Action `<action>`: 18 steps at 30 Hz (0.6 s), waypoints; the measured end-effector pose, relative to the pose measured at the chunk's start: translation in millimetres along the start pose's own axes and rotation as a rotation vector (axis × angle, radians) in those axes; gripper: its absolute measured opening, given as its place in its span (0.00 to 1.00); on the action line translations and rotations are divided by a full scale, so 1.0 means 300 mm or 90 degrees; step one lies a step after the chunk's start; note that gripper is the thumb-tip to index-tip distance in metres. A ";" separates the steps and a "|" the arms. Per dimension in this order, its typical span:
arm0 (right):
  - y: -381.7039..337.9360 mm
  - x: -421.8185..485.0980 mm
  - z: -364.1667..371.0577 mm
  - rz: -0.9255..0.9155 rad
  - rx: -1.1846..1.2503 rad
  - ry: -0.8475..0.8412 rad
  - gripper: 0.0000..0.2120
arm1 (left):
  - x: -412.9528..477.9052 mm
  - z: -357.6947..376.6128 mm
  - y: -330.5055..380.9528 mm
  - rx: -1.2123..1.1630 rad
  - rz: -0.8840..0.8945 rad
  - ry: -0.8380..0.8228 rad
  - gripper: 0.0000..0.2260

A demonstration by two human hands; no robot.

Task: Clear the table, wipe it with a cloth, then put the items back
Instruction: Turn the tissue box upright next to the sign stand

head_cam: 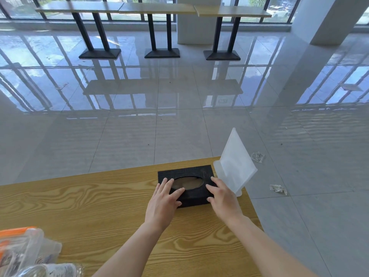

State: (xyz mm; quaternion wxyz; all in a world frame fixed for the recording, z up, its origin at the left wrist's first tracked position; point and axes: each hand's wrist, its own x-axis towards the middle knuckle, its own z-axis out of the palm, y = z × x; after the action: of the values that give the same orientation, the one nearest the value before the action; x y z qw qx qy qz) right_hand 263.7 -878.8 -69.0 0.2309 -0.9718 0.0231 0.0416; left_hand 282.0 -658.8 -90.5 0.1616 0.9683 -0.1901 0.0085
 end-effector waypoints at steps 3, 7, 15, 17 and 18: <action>-0.001 -0.001 0.000 0.001 0.002 0.005 0.23 | 0.007 -0.004 -0.001 -0.008 0.000 -0.002 0.20; 0.004 0.001 -0.005 0.000 0.006 -0.002 0.24 | 0.006 -0.002 -0.001 -0.006 0.002 -0.009 0.20; -0.010 -0.003 -0.043 0.008 0.012 -0.017 0.26 | -0.005 -0.036 -0.002 -0.014 0.007 0.000 0.21; -0.017 -0.004 -0.060 0.002 -0.001 -0.011 0.26 | -0.009 -0.052 -0.005 -0.012 -0.003 0.012 0.21; -0.024 -0.009 -0.074 0.000 -0.001 -0.010 0.25 | -0.016 -0.068 -0.005 -0.010 -0.013 0.005 0.21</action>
State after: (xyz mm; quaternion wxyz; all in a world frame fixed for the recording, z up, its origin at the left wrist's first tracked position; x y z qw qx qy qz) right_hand 263.1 -882.1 -45.8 0.2301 -0.9717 0.0215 0.0495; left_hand 279.1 -649.3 -71.9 0.1701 0.9689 -0.1794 0.0091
